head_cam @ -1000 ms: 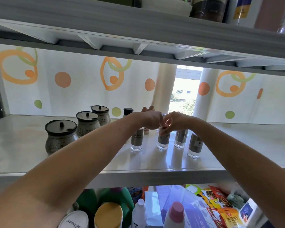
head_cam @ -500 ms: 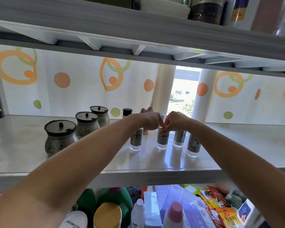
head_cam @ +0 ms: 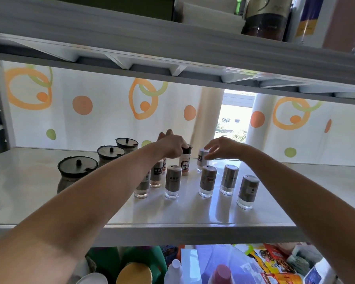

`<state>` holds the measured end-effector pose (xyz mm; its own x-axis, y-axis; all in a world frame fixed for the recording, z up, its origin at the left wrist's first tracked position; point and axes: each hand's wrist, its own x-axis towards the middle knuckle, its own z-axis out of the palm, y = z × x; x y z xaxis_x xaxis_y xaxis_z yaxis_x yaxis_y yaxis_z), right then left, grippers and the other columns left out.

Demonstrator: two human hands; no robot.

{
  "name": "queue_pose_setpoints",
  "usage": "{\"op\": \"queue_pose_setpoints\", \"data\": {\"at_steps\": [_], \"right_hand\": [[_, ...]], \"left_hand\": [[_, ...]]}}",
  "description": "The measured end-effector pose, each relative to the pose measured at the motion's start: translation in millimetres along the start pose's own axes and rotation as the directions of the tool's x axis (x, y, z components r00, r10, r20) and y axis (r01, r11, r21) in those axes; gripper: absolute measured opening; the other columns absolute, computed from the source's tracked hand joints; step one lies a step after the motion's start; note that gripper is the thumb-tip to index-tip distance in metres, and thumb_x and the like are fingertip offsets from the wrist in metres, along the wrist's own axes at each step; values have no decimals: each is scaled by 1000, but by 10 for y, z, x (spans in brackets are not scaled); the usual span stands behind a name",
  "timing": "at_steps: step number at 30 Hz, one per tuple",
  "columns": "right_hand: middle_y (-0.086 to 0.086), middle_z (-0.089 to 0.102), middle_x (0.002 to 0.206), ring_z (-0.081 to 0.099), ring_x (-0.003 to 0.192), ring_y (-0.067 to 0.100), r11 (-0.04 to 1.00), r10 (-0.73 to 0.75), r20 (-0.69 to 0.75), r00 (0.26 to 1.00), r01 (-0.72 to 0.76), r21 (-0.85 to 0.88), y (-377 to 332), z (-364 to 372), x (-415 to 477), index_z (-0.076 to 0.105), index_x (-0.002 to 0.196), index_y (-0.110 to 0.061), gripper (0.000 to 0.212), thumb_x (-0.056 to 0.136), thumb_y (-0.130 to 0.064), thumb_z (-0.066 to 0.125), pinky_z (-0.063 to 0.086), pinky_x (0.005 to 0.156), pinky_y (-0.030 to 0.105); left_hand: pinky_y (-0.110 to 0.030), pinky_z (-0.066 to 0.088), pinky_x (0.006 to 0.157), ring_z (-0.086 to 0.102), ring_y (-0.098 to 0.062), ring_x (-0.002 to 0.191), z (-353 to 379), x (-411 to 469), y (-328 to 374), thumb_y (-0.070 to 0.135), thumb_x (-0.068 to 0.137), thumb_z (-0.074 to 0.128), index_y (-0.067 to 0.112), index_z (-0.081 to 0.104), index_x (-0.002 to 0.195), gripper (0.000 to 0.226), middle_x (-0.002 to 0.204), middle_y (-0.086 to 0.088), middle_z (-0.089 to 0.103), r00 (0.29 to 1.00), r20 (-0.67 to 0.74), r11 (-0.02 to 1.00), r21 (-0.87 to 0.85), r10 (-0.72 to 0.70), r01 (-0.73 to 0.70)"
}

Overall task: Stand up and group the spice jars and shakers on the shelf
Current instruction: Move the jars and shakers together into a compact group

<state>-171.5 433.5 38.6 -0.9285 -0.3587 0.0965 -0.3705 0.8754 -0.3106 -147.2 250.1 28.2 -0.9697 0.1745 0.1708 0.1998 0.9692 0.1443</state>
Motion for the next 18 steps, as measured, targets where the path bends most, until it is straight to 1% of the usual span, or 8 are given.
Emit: {"op": "queue_pose_setpoints", "data": {"at_steps": [2, 3, 6, 9, 11, 14, 16, 18], "right_hand": [[13, 61, 125, 56, 116, 24, 999, -34, -68, 997, 36, 36, -31, 60, 94, 58, 123, -5, 41, 85, -20, 65, 38, 94, 25], [13, 61, 125, 56, 116, 23, 998, -44, -102, 994, 49, 50, -44, 92, 146, 58, 123, -6, 39, 86, -18, 64, 37, 94, 24], [9, 58, 128, 54, 116, 23, 996, -51, -169, 984, 62, 62, -67, 187, 333, 57, 125, -11, 38, 87, -13, 60, 39, 100, 31], [7, 58, 130, 50, 121, 25, 998, -30, -216, 976, 43, 54, -28, 240, 528, 57, 125, -16, 40, 86, -7, 55, 38, 107, 39], [8, 56, 131, 46, 126, 25, 999, 28, -237, 971, -17, 48, 40, 244, 623, 56, 126, -18, 46, 83, -1, 50, 37, 108, 40], [10, 51, 136, 41, 130, 27, 996, 89, -173, 981, -92, -9, 146, 234, 697, 52, 130, -18, 54, 81, 5, 45, 36, 110, 41], [9, 46, 142, 38, 133, 27, 993, 100, -120, 988, -106, -47, 183, 228, 720, 49, 133, -18, 55, 83, 5, 43, 32, 112, 39], [7, 41, 146, 36, 135, 27, 992, 95, -83, 992, -101, -72, 199, 237, 753, 47, 135, -17, 54, 87, 5, 40, 29, 113, 35]], "left_hand": [[-40, 22, 109, 28, -35, 127, 31, 21, -40, 2, 87, 30, 32, 42, 140, 62, 135, -15, 36, 998, 16, 998, 13, -61, 60], [-39, 23, 109, 28, -35, 127, 39, 34, -53, 2, 87, 30, 33, 37, 143, 64, 135, -15, 34, 998, 15, 998, 22, -66, 66], [-37, 20, 108, 23, -30, 130, 58, 110, -73, -2, 86, 30, 27, 29, 147, 68, 139, -13, 37, 999, -6, 997, 75, -32, 32], [-38, 21, 107, 21, -28, 132, 72, 236, -107, -3, 84, 30, 22, 30, 147, 68, 142, -8, 40, 998, -66, 992, 125, 12, -4], [-37, 22, 106, 23, -27, 130, 75, 309, -104, -3, 83, 31, 23, 34, 145, 67, 142, -6, 42, 993, -105, 990, 133, 55, -40], [-37, 20, 109, 21, -25, 133, 75, 410, -56, 7, 91, 34, 25, 36, 144, 57, 144, -2, 41, 986, -119, 981, 166, 120, -99], [-35, 16, 111, 17, -24, 137, 88, 486, -14, 13, 95, 35, 28, 36, 144, 51, 148, 0, 37, 988, -91, 980, 168, 127, -110], [-34, 12, 113, 10, -22, 141, 104, 554, 26, 14, 95, 37, 30, 36, 143, 51, 152, 2, 30, 992, -56, 984, 148, 113, -104]]}}
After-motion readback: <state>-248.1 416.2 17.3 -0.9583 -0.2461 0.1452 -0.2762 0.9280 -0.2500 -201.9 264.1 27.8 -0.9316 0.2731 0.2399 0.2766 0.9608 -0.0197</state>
